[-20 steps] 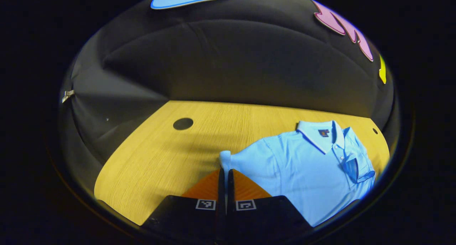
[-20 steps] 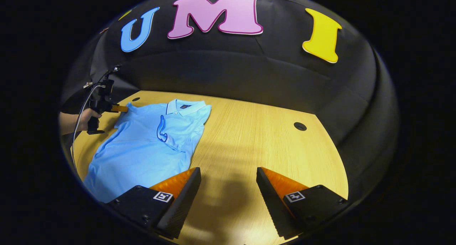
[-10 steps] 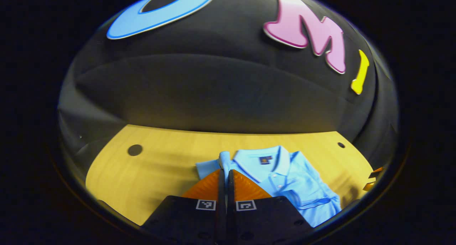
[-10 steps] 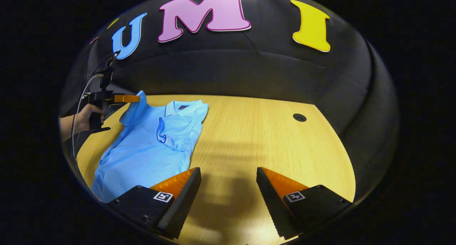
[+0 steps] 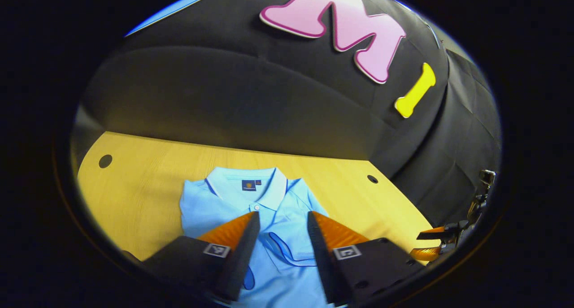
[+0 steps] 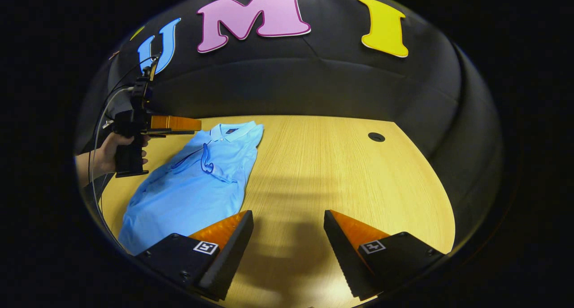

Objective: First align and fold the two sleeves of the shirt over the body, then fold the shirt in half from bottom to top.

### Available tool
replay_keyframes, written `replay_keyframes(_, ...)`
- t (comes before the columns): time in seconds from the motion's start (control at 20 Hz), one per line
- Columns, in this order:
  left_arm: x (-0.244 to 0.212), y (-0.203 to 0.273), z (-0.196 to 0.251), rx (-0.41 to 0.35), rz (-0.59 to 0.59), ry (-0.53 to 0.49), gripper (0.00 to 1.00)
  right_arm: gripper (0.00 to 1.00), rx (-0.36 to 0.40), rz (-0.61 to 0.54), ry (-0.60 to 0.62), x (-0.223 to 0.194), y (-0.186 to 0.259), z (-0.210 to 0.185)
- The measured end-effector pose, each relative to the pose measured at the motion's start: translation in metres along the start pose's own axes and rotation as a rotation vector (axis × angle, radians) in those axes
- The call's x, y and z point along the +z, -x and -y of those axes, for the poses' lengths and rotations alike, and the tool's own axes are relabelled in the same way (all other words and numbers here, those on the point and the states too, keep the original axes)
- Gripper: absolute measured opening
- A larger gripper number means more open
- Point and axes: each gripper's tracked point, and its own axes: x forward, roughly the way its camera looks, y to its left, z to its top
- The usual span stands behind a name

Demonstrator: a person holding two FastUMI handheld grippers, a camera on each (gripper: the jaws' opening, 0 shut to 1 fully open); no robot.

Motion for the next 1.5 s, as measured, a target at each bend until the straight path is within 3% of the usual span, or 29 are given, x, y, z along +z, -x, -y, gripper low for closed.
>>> replay_keyframes(0.1,-0.007,0.026,0.003,0.030,0.019,-0.036,0.99,0.99,0.017,-0.008,-0.022,-0.008,0.008,-0.013)
replay_keyframes(0.35,-0.043,0.129,-0.003,0.154,0.034,-0.097,0.98,0.99,0.083,-0.039,-0.045,-0.034,0.034,-0.064)
replay_keyframes(0.55,-0.115,0.217,-0.006,0.228,-0.040,-0.064,0.97,0.99,0.145,-0.096,-0.055,-0.070,0.059,-0.113)
replay_keyframes(0.75,-0.198,0.284,0.000,0.306,-0.133,-0.085,0.97,0.99,0.154,-0.139,-0.069,-0.105,0.085,-0.145)
replay_keyframes(1.1,-0.267,0.301,0.018,0.373,-0.175,-0.044,0.98,0.99,0.091,-0.181,-0.040,-0.150,0.103,-0.169)
replay_keyframes(1.15,-0.271,0.301,0.015,0.383,-0.183,-0.041,0.92,0.98,0.081,-0.177,-0.025,-0.151,0.102,-0.170)
replay_keyframes(1.25,-0.286,0.300,0.007,0.419,-0.234,-0.038,0.98,0.99,0.057,-0.174,0.005,-0.153,0.102,-0.170)
replay_keyframes(1.3,-0.290,0.304,0.006,0.443,-0.253,-0.052,0.92,0.98,0.040,-0.174,0.023,-0.154,0.100,-0.170)
replay_keyframes(1.35,-0.285,0.307,0.012,0.429,-0.226,-0.072,0.94,0.90,0.023,-0.168,0.043,-0.155,0.102,-0.169)
replay_keyframes(1.4,-0.288,0.305,0.013,0.425,-0.239,-0.076,0.91,0.81,0.021,-0.170,0.059,-0.156,0.101,-0.172)
replay_keyframes(1.45,-0.285,0.304,0.014,0.423,-0.220,-0.081,0.82,0.69,0.022,-0.166,0.065,-0.156,0.101,-0.174)
replay_keyframes(1.5,-0.287,0.304,0.015,0.426,-0.231,-0.074,0.82,0.59,0.026,-0.176,0.058,-0.158,0.099,-0.177)
